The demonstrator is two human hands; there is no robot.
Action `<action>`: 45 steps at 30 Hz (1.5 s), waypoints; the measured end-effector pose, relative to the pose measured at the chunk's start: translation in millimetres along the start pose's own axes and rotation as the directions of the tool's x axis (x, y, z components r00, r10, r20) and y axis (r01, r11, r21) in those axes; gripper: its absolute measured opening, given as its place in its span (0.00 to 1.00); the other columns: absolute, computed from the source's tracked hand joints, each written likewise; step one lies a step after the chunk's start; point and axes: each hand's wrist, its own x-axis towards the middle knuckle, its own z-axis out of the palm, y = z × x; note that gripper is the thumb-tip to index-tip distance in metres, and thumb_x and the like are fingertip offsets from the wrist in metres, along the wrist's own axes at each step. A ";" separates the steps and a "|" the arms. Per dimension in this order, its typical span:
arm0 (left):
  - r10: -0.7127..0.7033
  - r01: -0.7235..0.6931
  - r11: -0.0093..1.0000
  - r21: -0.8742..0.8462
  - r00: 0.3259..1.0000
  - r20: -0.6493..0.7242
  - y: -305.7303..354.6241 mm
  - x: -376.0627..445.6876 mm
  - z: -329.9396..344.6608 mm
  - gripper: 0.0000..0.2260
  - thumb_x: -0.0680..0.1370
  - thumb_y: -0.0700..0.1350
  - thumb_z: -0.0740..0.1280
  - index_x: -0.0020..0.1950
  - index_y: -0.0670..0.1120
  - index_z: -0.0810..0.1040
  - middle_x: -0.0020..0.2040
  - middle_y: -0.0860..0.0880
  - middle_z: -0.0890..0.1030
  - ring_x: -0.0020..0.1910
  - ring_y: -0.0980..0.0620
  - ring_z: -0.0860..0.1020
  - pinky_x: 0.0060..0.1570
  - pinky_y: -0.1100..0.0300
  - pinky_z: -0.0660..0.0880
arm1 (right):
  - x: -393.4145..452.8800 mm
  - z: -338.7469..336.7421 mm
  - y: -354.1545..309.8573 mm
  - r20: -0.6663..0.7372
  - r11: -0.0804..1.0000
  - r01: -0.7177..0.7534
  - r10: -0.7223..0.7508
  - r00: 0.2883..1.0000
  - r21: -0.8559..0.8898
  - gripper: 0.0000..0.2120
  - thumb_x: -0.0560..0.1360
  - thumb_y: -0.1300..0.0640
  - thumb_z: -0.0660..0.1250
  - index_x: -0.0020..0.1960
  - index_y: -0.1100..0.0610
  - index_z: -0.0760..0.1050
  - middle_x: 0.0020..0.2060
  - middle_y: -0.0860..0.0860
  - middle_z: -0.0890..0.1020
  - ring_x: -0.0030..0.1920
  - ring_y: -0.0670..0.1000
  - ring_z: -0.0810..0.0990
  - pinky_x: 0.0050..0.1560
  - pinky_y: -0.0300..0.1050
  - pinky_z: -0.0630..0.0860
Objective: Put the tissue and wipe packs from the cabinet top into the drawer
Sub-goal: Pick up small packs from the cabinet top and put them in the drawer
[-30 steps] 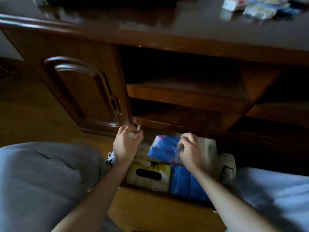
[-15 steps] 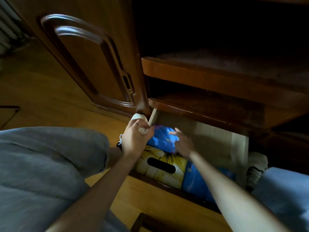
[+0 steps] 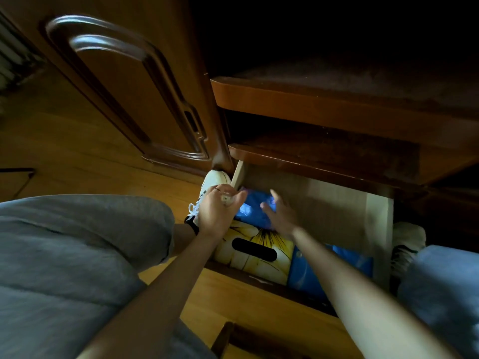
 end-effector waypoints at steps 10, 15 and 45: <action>-0.320 0.729 0.421 -0.540 0.676 0.664 28.2 -6.3 15.6 0.25 0.79 0.63 0.64 0.54 0.40 0.82 0.43 0.40 0.82 0.35 0.45 0.82 0.28 0.59 0.77 | -66.5 -56.4 -33.2 -0.027 0.965 0.261 -0.261 0.965 -0.004 0.39 0.69 0.19 0.57 0.76 0.33 0.63 0.81 0.42 0.59 0.79 0.48 0.58 0.74 0.57 0.59; -0.232 0.739 0.396 -0.544 0.654 0.720 35.1 -9.6 23.9 0.28 0.81 0.63 0.60 0.47 0.39 0.83 0.37 0.42 0.84 0.31 0.45 0.83 0.32 0.55 0.81 | -95.7 -57.6 -40.3 -0.110 0.861 0.376 -0.434 0.894 -0.343 0.33 0.76 0.32 0.64 0.75 0.50 0.72 0.74 0.53 0.72 0.75 0.52 0.66 0.71 0.56 0.66; -0.137 0.784 0.474 -0.401 0.515 0.846 48.1 -31.4 82.9 0.36 0.77 0.73 0.54 0.72 0.47 0.71 0.66 0.39 0.79 0.62 0.40 0.80 0.63 0.41 0.75 | -142.0 -84.8 -1.2 -0.068 0.895 0.312 -0.350 0.934 -0.319 0.42 0.68 0.22 0.66 0.71 0.44 0.59 0.52 0.41 0.80 0.44 0.39 0.81 0.44 0.41 0.82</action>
